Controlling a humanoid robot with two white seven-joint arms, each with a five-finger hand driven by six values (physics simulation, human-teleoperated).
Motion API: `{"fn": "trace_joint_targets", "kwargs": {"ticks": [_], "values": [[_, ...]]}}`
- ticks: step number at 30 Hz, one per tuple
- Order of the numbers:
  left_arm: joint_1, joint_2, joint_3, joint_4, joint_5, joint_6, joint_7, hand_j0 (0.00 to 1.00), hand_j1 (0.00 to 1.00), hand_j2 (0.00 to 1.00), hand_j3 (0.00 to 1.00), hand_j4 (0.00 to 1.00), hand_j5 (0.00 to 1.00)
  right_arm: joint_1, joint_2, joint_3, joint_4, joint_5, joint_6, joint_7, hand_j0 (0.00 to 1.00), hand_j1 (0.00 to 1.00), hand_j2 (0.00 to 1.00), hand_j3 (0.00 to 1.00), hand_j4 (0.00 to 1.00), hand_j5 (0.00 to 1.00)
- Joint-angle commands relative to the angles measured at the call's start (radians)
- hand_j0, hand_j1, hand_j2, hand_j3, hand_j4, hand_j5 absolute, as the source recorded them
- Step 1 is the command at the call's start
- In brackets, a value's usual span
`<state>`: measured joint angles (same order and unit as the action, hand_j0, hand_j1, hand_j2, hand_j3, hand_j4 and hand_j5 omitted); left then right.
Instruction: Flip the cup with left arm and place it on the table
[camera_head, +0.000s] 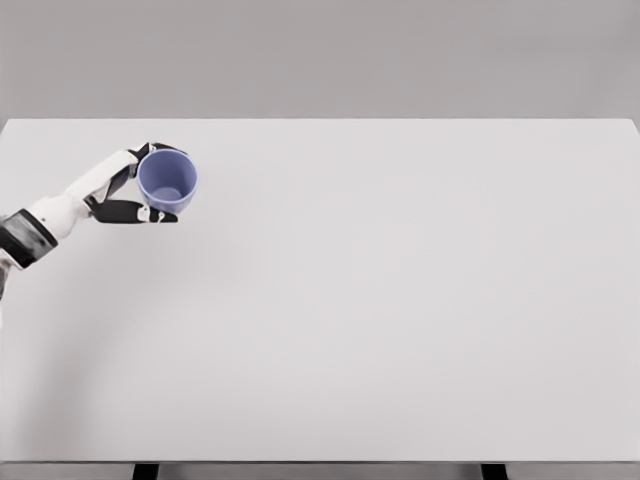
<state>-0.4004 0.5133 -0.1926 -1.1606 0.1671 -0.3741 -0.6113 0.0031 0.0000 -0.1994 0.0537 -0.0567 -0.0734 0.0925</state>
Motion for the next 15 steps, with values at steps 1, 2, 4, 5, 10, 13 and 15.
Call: {"fn": "trace_joint_targets", "kwargs": {"ticks": [1,2,4,5,10,13,15], "values": [[0.000,-0.016,-0.002,0.030,0.032,0.001,0.000,0.63,0.63,0.63,0.63,0.63,0.63,0.000,0.000,0.000,0.000,0.000,0.000,0.001,1.00,1.00,1.00,1.00,1.00,1.00],[0.000,-0.021,-0.002,0.036,0.034,0.001,0.000,0.63,0.63,0.63,0.63,0.63,0.63,0.000,0.000,0.000,0.000,0.000,0.000,0.001,1.00,1.00,1.00,1.00,1.00,1.00],[0.000,-0.036,-0.002,0.039,0.048,0.001,0.000,0.63,0.63,0.63,0.63,0.63,0.63,0.000,0.000,0.000,0.000,0.000,0.001,0.001,1.00,1.00,1.00,1.00,1.00,1.00],[0.000,-0.036,-0.004,0.045,0.052,0.001,0.000,0.63,0.63,0.63,0.63,0.63,0.63,0.000,0.000,0.000,0.000,0.000,0.000,0.000,1.00,1.00,1.00,1.00,1.00,1.00],[0.000,-0.072,-0.004,0.082,0.098,0.000,0.000,0.63,0.63,0.63,0.63,0.63,0.63,0.000,0.000,0.000,0.000,0.000,0.000,0.001,1.00,1.00,1.00,1.00,1.00,1.00],[0.003,-0.076,-0.004,0.082,0.114,0.000,0.000,0.63,0.63,0.63,0.63,0.63,0.63,0.000,0.000,0.000,0.000,0.000,0.000,0.001,1.00,1.00,1.00,1.00,1.00,1.00],[0.009,-0.088,-0.004,0.088,0.129,0.000,0.000,0.63,0.63,0.63,0.63,0.63,0.63,0.000,0.000,0.000,0.000,0.000,0.000,0.000,1.00,1.00,1.00,1.00,1.00,1.00]]}}
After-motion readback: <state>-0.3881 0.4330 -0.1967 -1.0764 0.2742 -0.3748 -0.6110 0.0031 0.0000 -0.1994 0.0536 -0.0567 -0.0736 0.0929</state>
